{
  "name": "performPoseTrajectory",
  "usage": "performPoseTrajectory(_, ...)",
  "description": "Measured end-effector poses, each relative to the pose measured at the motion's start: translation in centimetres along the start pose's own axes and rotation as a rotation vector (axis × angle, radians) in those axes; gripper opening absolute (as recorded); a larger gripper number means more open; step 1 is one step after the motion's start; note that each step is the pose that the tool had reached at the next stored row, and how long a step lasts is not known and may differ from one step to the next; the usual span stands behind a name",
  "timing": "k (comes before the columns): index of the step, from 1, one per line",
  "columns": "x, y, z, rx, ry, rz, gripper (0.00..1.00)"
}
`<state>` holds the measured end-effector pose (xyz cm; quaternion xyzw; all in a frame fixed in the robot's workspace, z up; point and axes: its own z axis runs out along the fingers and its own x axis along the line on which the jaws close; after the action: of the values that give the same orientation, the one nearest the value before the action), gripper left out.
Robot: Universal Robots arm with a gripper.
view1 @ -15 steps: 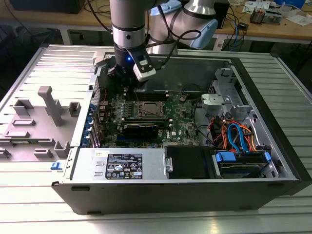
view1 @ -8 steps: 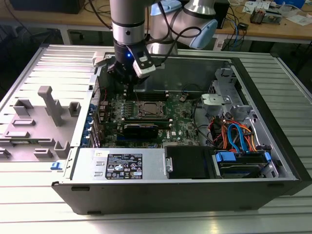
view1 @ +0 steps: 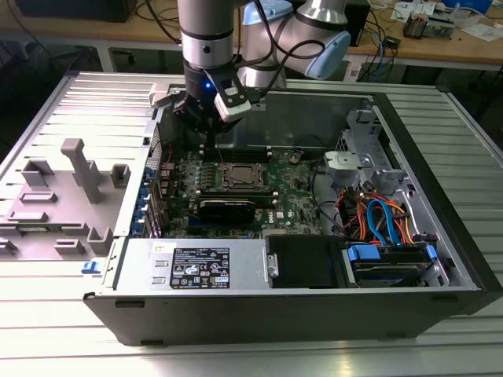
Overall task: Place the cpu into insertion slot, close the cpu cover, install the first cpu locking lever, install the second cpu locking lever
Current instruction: 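Install the first cpu locking lever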
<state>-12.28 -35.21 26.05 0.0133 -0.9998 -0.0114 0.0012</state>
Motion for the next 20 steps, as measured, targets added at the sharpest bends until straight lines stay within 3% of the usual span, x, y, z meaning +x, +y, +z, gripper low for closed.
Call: performPoseTrajectory(20,-0.49,0.2,0.01,0.0,-0.0001,0.0,0.11)
